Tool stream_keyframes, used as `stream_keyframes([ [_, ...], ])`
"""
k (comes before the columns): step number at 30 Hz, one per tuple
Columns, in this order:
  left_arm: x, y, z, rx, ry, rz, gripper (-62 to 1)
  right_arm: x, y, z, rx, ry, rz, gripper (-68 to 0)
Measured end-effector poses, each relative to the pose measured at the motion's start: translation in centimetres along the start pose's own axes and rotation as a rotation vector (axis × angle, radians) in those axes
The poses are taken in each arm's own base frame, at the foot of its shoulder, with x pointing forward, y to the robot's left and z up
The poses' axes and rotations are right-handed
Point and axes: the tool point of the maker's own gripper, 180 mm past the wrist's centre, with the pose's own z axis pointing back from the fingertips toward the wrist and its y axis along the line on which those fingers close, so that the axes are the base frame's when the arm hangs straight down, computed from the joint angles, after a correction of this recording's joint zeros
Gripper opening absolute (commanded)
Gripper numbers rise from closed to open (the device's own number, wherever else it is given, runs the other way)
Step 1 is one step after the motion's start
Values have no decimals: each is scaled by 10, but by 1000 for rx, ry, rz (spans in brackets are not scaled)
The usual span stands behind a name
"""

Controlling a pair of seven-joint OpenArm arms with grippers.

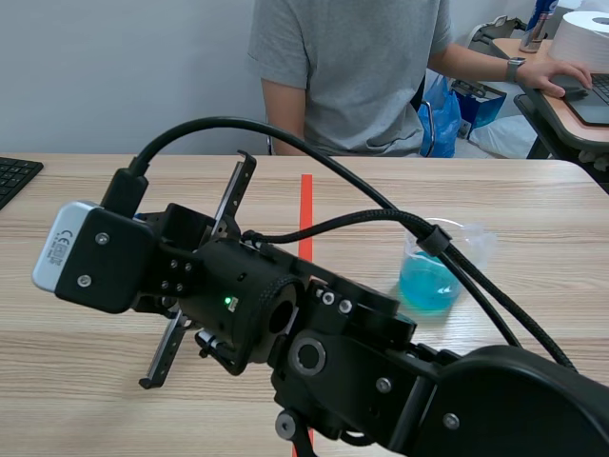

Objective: Do the redox reaction experiment.
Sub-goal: 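Lift the metal plate out of the left beaker, then move the plate over the blue solution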

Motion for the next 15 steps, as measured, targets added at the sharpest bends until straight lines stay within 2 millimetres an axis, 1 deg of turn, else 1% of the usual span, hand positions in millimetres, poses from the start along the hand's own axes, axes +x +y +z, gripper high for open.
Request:
stream_keyframes([
  [5, 0, 0, 0, 0, 0, 0, -586, 4, -7, 0, -16, -6, -84, -662],
  [8, 0, 0, 0, 0, 0, 0, -586, -2, -20, 0, -35, 9, -169, -662],
  [12, 0, 0, 0, 0, 0, 0, -586, -6, -48, 2, -107, 7, -311, -662],
  [15, 0, 0, 0, 0, 0, 0, -586, -9, -58, 4, -132, 28, -378, -662],
])
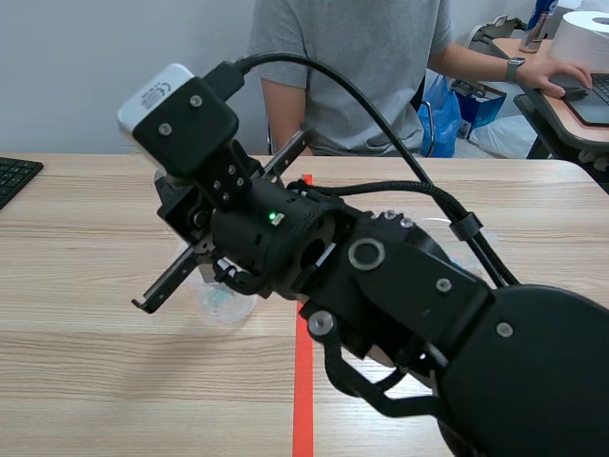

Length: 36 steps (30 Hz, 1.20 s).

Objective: Do the redox reaction experiment.
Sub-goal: 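Move the plate over the blue solution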

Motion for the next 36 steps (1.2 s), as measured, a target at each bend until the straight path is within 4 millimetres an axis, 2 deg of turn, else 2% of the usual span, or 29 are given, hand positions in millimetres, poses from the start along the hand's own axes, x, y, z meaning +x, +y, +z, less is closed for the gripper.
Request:
stream_keyframes([
  [6, 0, 0, 0, 0, 0, 0, -586, 11, -6, 2, 31, 25, -72, -662],
  [12, 0, 0, 0, 0, 0, 0, -586, 37, -35, 6, -31, 1, -90, -662],
  [19, 0, 0, 0, 0, 0, 0, -586, 58, -43, 16, 12, -28, -77, -662],
  [24, 0, 0, 0, 0, -2, 0, -586, 63, -62, 33, -4, -23, -19, -662],
  [31, 1, 0, 0, 0, -8, 0, -586, 53, -91, 67, 3, 31, 34, -662],
  [36, 1, 0, 0, 0, -8, 0, -586, 55, -117, 92, -21, 58, 63, -662],
])
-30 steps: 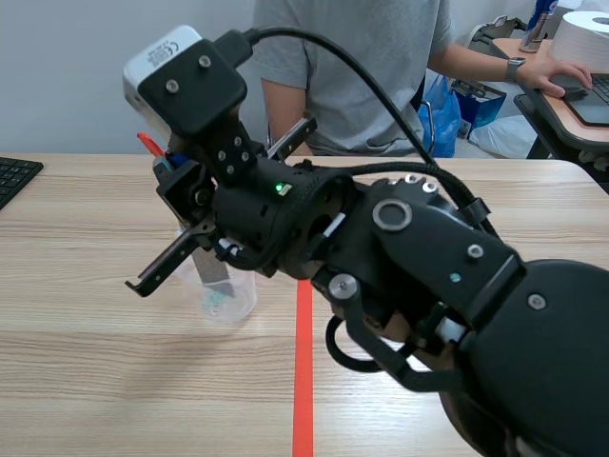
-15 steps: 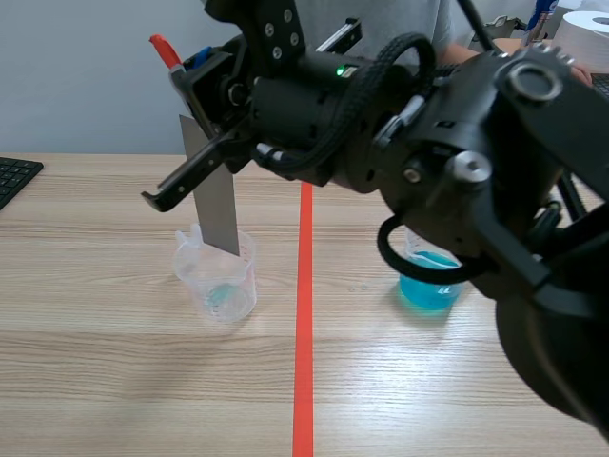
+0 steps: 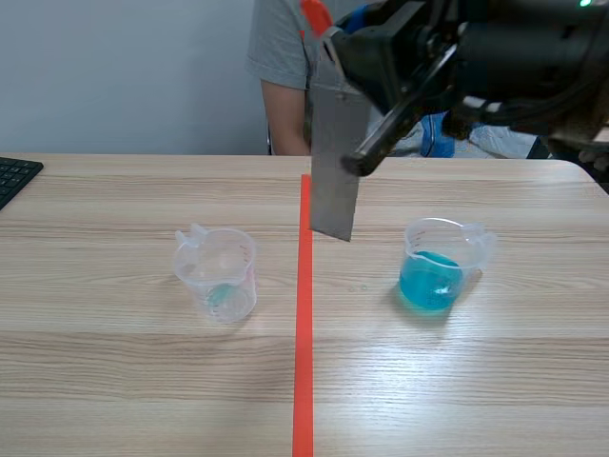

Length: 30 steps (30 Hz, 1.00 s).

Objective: Do the redox reaction experiment.
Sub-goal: 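Move the plate over the blue solution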

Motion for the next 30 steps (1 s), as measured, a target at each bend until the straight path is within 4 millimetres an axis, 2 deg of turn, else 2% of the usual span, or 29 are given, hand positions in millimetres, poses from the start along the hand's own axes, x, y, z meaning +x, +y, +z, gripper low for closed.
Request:
stream_keyframes([
  [5, 1, 0, 0, 0, -3, 0, -586, -6, -26, 20, -22, 43, 12, -662],
  [17, 1, 0, 0, 0, -3, 0, -586, -1, -79, 57, -91, 101, 117, -663],
  [20, 1, 0, 0, 0, -3, 0, -586, -11, -86, 60, -86, 109, 99, -664],
  [27, 1, 0, 0, 0, -3, 0, -586, -51, -96, 67, -69, 148, 9, -664],
  [30, 1, 1, 0, 0, -3, -5, -586, -58, -100, 68, -80, 158, -11, -664],
])
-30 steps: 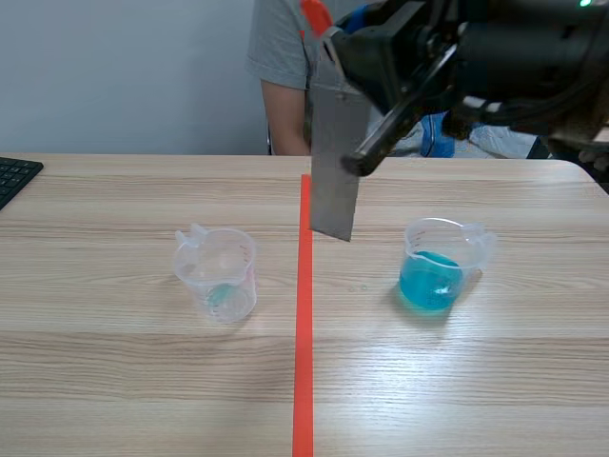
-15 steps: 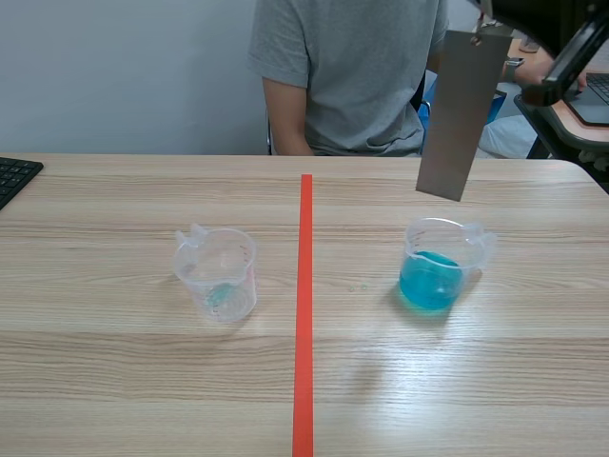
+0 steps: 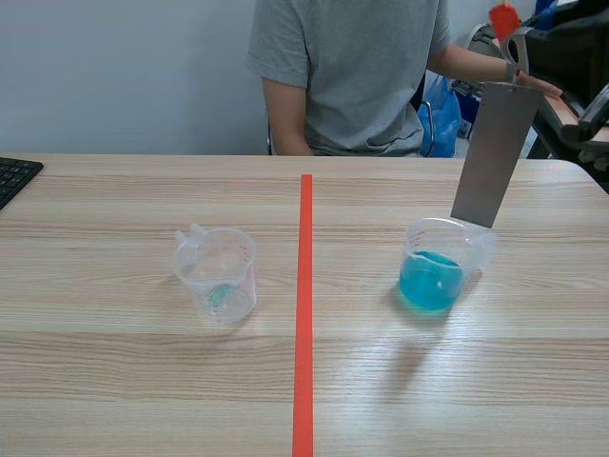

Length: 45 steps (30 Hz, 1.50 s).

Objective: Do the redox reaction experiment.
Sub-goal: 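Move the plate over the blue solution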

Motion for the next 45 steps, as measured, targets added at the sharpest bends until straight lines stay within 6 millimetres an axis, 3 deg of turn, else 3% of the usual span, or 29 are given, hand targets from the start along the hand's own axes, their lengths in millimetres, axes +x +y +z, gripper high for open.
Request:
stream_keyframes([
  [26, 1, 6, 1, 1, 3, -19, -585, 1, 0, 0, 1, -15, -3, -664],
  [31, -12, 7, 8, 0, 42, -28, -585, 2, 0, 0, 2, -17, -3, -664],
  [37, -39, 26, 38, 22, 133, -102, -585, 4, 0, 0, 2, -28, -4, -664],
  [40, -27, 29, 52, 24, 114, -144, -582, 4, 0, 0, 2, -30, -4, -664],
  [45, 17, 17, 71, 1, 19, -223, -582, 4, 0, 0, 2, -30, -4, -664],
])
